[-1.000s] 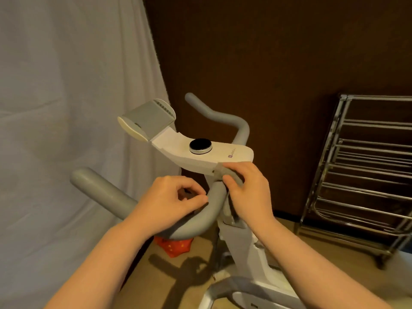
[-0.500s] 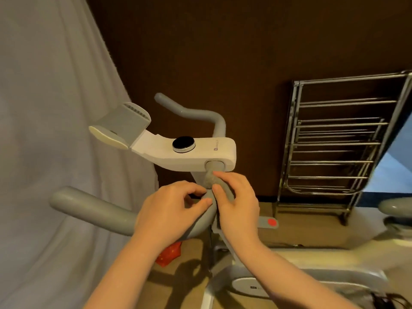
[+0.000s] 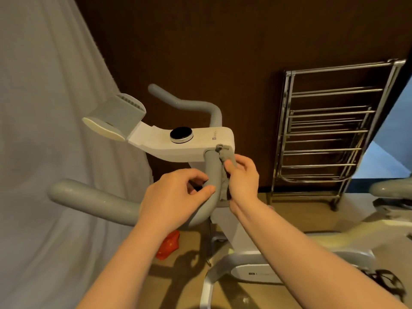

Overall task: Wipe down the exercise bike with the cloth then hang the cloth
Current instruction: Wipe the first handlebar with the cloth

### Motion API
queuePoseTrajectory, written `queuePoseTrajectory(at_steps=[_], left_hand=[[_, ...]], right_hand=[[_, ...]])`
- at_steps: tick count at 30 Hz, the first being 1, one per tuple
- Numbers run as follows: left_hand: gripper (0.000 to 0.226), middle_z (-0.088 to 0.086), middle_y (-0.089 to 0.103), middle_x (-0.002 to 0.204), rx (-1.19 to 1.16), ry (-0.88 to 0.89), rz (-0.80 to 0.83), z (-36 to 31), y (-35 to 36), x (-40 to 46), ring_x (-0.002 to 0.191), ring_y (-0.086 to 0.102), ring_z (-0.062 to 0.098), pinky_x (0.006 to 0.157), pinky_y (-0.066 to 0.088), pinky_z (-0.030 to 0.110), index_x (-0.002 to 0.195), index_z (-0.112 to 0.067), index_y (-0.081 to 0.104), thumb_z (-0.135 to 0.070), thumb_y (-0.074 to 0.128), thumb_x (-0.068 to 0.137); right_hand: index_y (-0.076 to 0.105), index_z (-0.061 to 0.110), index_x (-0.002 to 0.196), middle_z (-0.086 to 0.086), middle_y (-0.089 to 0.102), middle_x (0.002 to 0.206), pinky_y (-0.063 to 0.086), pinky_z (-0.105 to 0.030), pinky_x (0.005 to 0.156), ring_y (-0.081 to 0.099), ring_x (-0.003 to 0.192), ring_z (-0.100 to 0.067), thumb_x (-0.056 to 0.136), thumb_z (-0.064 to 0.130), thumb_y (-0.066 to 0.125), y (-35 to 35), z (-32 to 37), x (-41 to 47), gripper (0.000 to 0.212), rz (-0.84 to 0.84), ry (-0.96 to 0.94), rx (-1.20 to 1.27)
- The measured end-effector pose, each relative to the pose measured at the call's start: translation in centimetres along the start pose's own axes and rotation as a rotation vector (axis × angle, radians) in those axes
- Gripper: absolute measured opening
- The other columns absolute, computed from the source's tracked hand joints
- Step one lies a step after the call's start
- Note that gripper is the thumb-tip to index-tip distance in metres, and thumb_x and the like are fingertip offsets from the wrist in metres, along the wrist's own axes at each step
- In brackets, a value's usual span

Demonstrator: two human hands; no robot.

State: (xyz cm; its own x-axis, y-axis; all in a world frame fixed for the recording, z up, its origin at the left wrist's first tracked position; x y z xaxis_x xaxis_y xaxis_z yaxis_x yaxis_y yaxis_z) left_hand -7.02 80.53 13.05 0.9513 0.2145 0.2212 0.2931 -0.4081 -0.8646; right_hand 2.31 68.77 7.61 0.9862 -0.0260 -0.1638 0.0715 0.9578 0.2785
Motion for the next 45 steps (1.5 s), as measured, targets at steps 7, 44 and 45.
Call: queuePoseTrajectory(at_steps=[7, 44, 45], left_hand=[[0.025, -0.031, 0.061, 0.087, -0.001, -0.014, -0.011, -0.1, -0.1, 0.3, 0.081, 0.057, -0.009, 0.064, 0.045, 0.020, 0.099, -0.047, 0.065, -0.061, 0.061, 0.080], [0.025, -0.020, 0.062, 0.083, 0.023, -0.238, -0.666, -2.3, 4.0, -6.1, 0.091, 0.056, 0.002, 0.106, 0.030, 0.041, 0.085, -0.032, 0.069, -0.038, 0.046, 0.093], [0.023, -0.019, 0.061, 0.082, 0.026, -0.235, -0.669, -2.4, 4.0, -6.1, 0.089, 0.056, 0.002, 0.106, 0.030, 0.041, 0.084, -0.033, 0.067, -0.038, 0.046, 0.093]], right_hand=[[0.061, 0.021, 0.104, 0.003, 0.067, 0.099, 0.056, -0.034, 0.084, 0.065, 0.093, -0.013, 0.090, 0.017, 0.065, -0.1, 0.9, 1.1, 0.015, 0.024, -0.152, -0.140], [0.066, 0.033, 0.107, 0.018, 0.052, 0.106, 0.038, -0.015, 0.072, 0.051, 0.103, -0.003, 0.089, 0.032, 0.065, -1.3, 3.5, 1.3, 0.019, 0.766, -0.811, -0.641], [0.066, 0.032, 0.109, 0.018, 0.051, 0.106, 0.040, -0.016, 0.074, 0.049, 0.102, -0.002, 0.089, 0.034, 0.064, -1.9, 3.1, -0.2, 0.020, 0.889, -0.870, -0.639]])
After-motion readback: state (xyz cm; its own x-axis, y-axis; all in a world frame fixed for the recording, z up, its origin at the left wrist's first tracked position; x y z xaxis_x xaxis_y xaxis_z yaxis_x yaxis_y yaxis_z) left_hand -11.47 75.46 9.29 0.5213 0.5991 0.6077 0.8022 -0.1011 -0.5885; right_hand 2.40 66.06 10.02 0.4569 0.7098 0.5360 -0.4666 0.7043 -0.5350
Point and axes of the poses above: each hand's wrist, its own x-axis towards the middle knuckle, its own y-axis out of the palm, z = x × y, the point moved 3 cm from there along x, towards the middle knuckle
